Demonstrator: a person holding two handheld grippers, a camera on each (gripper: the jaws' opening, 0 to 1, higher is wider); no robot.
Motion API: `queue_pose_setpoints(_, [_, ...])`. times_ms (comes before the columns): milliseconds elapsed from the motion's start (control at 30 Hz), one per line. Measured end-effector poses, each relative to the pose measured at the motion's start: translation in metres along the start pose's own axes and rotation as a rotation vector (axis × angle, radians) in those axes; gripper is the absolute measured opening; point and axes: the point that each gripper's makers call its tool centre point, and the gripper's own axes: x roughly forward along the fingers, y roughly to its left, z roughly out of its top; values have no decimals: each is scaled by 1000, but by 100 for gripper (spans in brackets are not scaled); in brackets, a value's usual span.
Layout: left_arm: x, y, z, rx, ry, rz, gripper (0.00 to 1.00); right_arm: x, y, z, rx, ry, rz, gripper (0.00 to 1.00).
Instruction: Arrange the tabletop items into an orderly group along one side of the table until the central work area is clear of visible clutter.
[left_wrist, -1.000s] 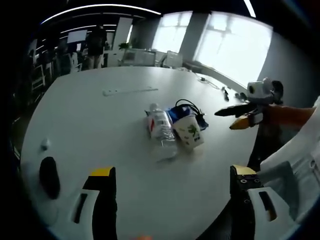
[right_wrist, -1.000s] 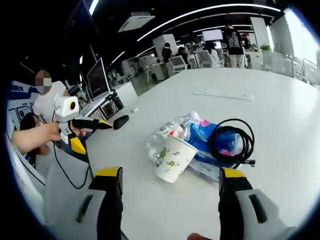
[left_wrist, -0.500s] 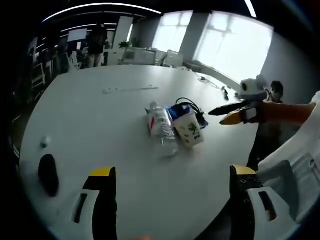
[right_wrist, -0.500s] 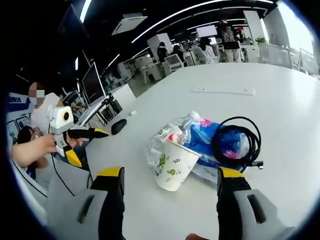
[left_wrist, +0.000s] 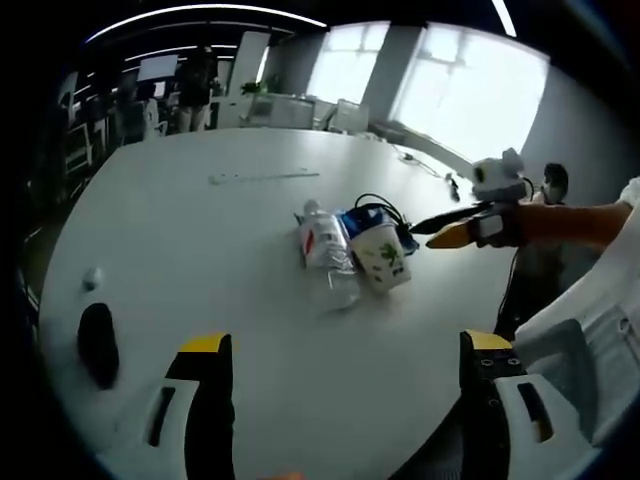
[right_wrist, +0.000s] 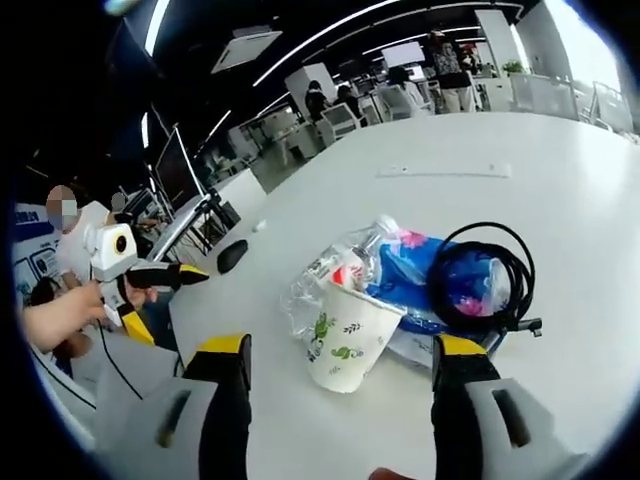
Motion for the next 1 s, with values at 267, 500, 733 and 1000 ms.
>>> queue_pose_setpoints(267, [-1, 1, -1, -6, -3, 0, 91, 9, -2, 1, 30, 0, 1, 70])
queue_pose_setpoints(500, [0, 1, -4, -9, 3, -5, 91, 18, -3, -1, 34, 18, -2, 70])
queue_pose_setpoints(733, [-1, 5, -7, -17, 3, 2, 91, 24, -6, -4, 48, 30, -12, 70])
queue_pose_setpoints(1000, [-3, 7, -10, -25, 6, 4, 91, 31, -9, -7, 83, 36, -21, 69])
